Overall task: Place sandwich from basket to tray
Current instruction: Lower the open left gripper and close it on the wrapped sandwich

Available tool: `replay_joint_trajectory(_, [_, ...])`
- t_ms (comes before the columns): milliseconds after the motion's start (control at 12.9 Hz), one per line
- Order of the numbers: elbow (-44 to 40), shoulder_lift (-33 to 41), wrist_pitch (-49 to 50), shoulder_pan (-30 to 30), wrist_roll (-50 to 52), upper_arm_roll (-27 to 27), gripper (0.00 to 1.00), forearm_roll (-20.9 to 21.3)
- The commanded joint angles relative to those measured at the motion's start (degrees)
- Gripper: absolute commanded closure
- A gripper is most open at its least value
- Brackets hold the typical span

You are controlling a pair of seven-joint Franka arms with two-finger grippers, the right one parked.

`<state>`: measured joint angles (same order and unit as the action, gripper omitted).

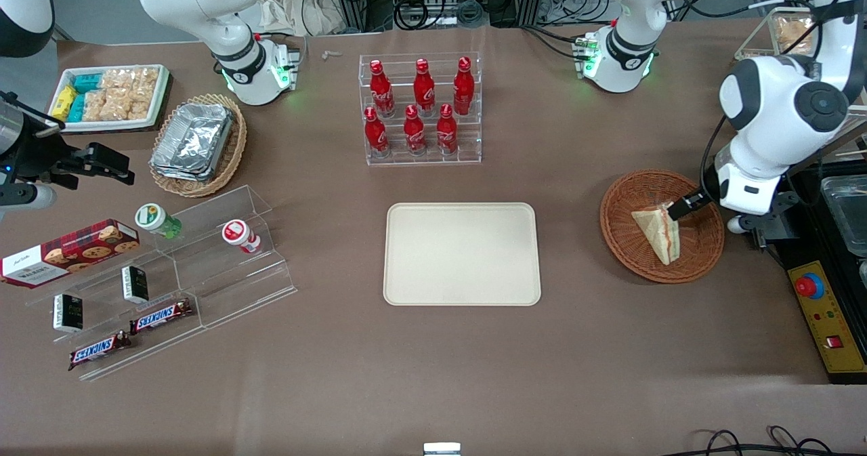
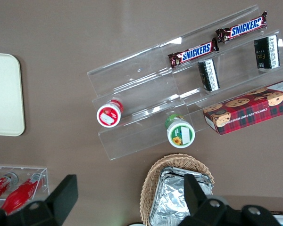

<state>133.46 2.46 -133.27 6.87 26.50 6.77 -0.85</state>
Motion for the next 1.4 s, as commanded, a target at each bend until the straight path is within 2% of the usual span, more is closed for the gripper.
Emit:
replay_joint_trajectory(0, [3.82,-0.34,-4.88,0.52,1.63,0.61,0.0,0.41])
replay_joint_trajectory(1008, [8.74,-10.63,-18.07,0.69,1.45,0.52,0.0,0.58])
replay_joint_trajectory(1085, [8.66,-10.98,-18.42,0.69,1.45,0.52,0.17,0.5])
replay_joint_trajectory(1240, [8.39,-10.72,-18.42,0.69,1.54,0.52,0.89,0.5])
replay_joint_trajectory(1318, [8.22,-10.54,-18.42,0.61,1.71,0.52,1.0,0.5])
